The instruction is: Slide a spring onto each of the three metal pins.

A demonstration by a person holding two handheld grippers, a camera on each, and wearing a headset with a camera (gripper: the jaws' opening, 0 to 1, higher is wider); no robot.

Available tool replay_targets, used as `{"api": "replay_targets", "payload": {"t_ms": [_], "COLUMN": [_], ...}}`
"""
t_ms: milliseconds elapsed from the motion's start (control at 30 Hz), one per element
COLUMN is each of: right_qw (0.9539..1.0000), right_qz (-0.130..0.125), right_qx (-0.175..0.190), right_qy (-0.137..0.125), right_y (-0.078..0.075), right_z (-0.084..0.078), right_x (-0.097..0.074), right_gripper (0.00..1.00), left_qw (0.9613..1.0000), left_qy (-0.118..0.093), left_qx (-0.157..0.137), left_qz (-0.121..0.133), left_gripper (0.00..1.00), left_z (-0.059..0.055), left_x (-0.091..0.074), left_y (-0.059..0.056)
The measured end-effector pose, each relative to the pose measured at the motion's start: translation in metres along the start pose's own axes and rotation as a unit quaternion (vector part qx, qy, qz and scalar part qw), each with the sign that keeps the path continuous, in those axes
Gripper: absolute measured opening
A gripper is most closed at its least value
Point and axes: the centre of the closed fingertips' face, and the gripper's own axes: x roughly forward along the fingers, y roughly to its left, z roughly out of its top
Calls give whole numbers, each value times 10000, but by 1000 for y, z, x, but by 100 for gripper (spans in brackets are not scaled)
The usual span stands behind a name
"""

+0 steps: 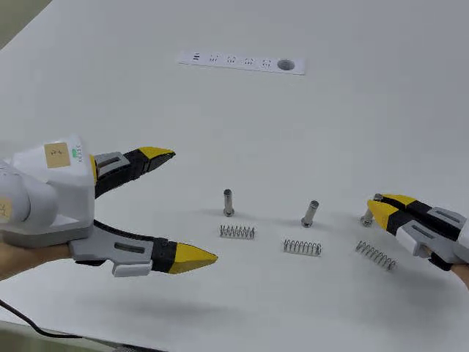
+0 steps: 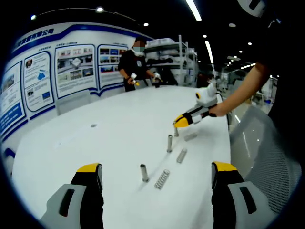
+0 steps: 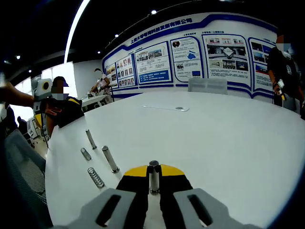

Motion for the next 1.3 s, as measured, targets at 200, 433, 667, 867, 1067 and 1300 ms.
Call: {"api": "replay_targets", "payload": {"t_ms": [200, 433, 667, 867, 1067, 1300], "right_qw": [9999, 9993, 9990, 9991, 9994, 9996], "right_qz": [-40, 5, 17, -9, -28, 43], "right_qx": [-108, -385, -433, -410, -315, -272], "right_qy": [-107, -25, 68, 83, 117, 41], "right_y": [0, 1, -1, -2, -6, -2], "right_z": [1, 1, -1, 1, 2, 13], "right_x": [-1, -2, -3, -4, -5, -19], "right_gripper": [8, 9, 9, 10, 15, 21], "left_qw": [10000, 10000, 9999, 9999, 9999, 9999], "left_qy": [12, -34, -60, -44, -54, -133], "left_qx": [-4, 3, 20, 9, -18, -9], "left_qz": [-17, -77, -113, -108, -94, -34], "left_gripper": [97, 96, 96, 96, 96, 95], "left_z": [2, 7, 10, 9, 9, 12], "left_x": [4, 11, 13, 10, 6, 4], "left_y": [-2, -6, -9, -9, -10, -10]}}
